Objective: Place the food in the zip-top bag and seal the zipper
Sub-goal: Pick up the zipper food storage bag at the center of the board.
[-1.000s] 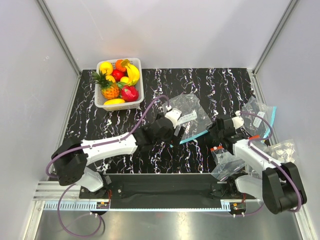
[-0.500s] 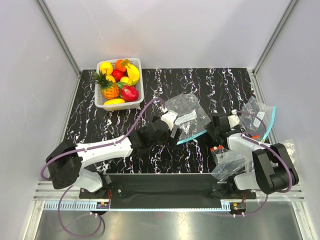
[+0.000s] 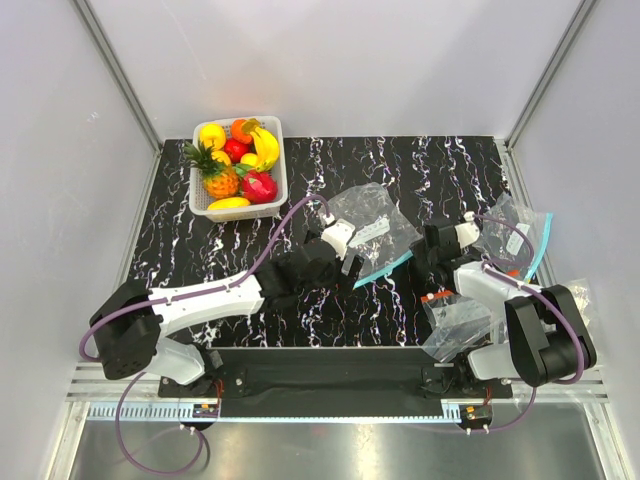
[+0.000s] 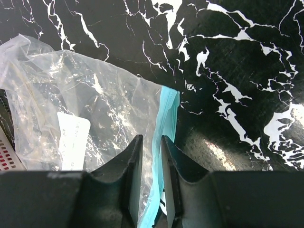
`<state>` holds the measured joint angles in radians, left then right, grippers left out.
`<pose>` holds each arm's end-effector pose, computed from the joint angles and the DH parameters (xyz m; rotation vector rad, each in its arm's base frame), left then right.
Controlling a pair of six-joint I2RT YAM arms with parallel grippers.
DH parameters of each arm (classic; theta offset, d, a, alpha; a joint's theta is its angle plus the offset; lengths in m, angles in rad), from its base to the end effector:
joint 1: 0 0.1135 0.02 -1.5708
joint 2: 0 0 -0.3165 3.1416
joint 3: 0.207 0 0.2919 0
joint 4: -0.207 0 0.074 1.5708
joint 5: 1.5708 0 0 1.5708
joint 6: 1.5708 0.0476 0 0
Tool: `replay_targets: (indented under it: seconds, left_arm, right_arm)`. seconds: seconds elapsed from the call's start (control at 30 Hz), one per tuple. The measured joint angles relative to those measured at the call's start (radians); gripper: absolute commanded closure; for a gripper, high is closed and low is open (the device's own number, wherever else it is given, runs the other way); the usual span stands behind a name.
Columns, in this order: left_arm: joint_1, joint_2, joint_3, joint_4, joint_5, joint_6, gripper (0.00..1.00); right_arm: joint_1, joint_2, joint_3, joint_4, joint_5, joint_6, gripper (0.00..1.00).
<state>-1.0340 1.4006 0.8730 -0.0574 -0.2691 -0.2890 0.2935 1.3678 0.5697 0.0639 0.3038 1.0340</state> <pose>0.1865 -0.2886 0.2672 0.6416 2.0745 -0.4833 0.2791 0.0695 0.1808 0.9711 2.0725 0.3500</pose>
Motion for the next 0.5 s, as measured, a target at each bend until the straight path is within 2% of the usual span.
replay_targets:
  seconds: [0.5]
  left_arm:
    - [0.0, 0.0, 0.0, 0.0, 0.0, 0.005, 0.02]
  right_arm:
    - [0.0, 0.087, 0.025, 0.066, -0.002, -0.005, 0.68]
